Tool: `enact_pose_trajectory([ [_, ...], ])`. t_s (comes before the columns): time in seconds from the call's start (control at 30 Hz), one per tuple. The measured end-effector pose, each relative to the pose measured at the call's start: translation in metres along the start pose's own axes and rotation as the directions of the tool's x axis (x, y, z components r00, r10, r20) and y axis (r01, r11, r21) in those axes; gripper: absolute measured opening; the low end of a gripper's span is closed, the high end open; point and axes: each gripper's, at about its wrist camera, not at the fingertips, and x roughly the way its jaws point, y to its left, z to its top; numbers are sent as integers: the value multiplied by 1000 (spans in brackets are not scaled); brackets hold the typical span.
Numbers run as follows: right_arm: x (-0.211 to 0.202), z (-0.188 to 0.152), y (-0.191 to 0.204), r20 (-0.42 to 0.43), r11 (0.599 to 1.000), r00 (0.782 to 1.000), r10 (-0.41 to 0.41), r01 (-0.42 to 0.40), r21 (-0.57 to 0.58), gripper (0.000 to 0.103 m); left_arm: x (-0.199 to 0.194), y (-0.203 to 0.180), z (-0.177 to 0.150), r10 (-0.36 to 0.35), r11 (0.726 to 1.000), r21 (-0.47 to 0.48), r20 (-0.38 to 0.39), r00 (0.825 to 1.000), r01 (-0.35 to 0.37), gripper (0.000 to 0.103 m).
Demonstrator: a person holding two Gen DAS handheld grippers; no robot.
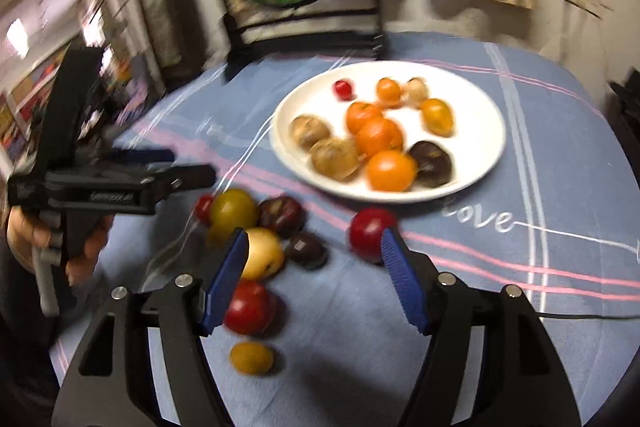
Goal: Organize fruits
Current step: 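Move both open tools back from the plate to the fruit pile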
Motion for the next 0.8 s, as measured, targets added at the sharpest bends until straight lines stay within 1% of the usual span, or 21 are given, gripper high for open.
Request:
enact_pose_trajectory([
  [0.1,3,-6,17,-34,997,999,35,-38,-70,69,6,6,-3,27,1000,-15,3,1000,-27,96],
  [0.23,9,-12,29,-71,991,997,44,-52,-121,69,6,13,-4,-6,999,-43,11,1000,7,96],
  [0.33,13,-14,33,-89,989,995,51,-63,-134,69,5,13,-5,8,999,-31,16,1000,-7,96],
  [0.47,14,-18,42,-118,982,991,69,-88,-168,69,4,15,-4,-1,999,-34,19,1000,2,96],
  [0.63,24,-22,50,-152,979,988,30,-59,-193,69,4,12,-6,7,1000,-25,19,1000,-7,96],
  [0.73,31,-27,58,-182,971,983,-3,-40,-235,54,5,11,-7,7,1000,-20,13,1000,-7,96],
  [0.77,34,-28,61,-191,968,981,-31,-19,-252,44,5,11,-7,7,1000,-20,12,1000,-7,96],
  [0.8,35,-29,62,-186,965,981,-53,3,-263,43,4,10,-7,6,1000,-19,13,1000,-5,96],
])
